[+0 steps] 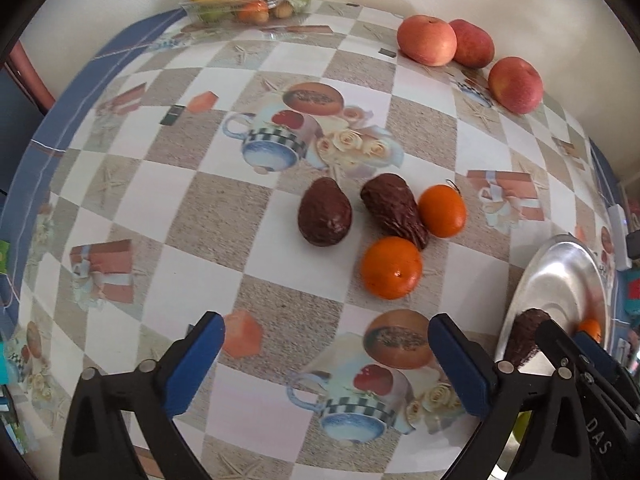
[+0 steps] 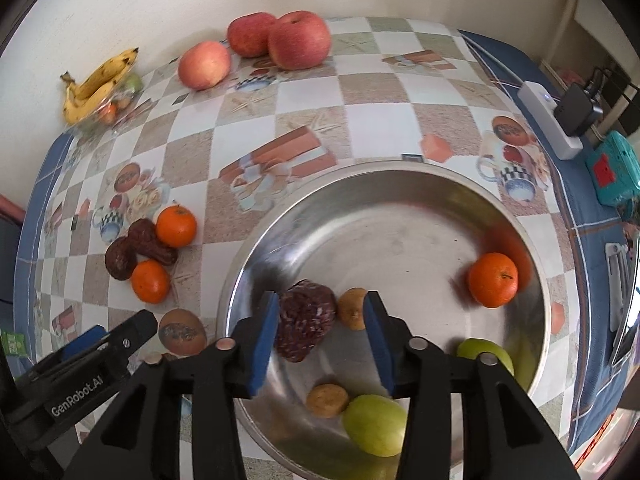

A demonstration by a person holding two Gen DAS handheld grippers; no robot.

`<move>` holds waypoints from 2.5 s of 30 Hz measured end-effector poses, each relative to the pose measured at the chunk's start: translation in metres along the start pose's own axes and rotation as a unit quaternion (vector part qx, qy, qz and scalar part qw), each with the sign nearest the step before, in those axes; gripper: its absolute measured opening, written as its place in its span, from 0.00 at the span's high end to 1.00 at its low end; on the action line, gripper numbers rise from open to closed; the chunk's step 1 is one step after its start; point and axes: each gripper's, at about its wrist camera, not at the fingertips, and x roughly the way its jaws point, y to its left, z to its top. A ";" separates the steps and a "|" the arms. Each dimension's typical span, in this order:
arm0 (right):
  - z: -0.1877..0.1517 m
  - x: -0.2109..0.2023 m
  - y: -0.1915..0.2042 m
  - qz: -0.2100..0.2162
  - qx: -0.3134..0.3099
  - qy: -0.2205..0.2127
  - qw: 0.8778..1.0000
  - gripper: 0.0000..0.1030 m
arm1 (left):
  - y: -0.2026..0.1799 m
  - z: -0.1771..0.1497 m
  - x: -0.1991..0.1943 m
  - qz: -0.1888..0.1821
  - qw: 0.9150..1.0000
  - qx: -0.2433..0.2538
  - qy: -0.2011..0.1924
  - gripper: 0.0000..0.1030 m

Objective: Organize fruits
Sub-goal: 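Withdraw both grippers from the bowl toward the remaining dates and tangerines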

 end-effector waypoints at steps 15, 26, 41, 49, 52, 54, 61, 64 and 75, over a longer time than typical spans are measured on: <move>-0.004 0.004 0.011 -0.033 -0.035 -0.005 0.999 0.09 | 0.008 0.009 -0.003 0.034 0.999 -0.016 -0.031 0.00; -0.002 0.000 0.014 -0.022 -0.031 -0.035 0.999 0.07 | 0.015 0.022 -0.015 0.076 0.995 -0.022 -0.059 0.00; 0.010 -0.017 0.040 0.038 -0.046 -0.088 0.994 0.07 | 0.059 0.046 -0.016 -0.031 0.992 -0.078 -0.098 0.00; 0.014 -0.012 0.072 0.070 -0.075 -0.094 0.990 0.07 | 0.061 0.051 -0.003 -0.086 0.990 -0.089 -0.067 0.01; 0.015 -0.006 0.083 0.082 -0.081 -0.086 0.990 0.18 | 0.054 0.051 0.006 -0.096 0.991 -0.078 -0.057 0.14; 0.015 0.001 0.090 0.084 -0.086 -0.078 0.990 0.26 | 0.049 0.051 0.014 -0.101 0.991 -0.073 -0.043 0.18; 0.012 0.028 0.106 0.097 -0.093 -0.038 0.990 0.42 | 0.035 0.052 0.024 -0.118 0.991 -0.054 -0.032 0.42; 0.010 0.036 0.111 0.098 -0.098 -0.025 0.990 0.42 | 0.031 0.052 0.027 -0.125 0.991 -0.050 -0.025 0.55; 0.004 0.042 0.123 0.120 -0.112 -0.010 0.986 0.64 | 0.037 0.050 0.027 -0.124 0.990 -0.064 -0.010 0.65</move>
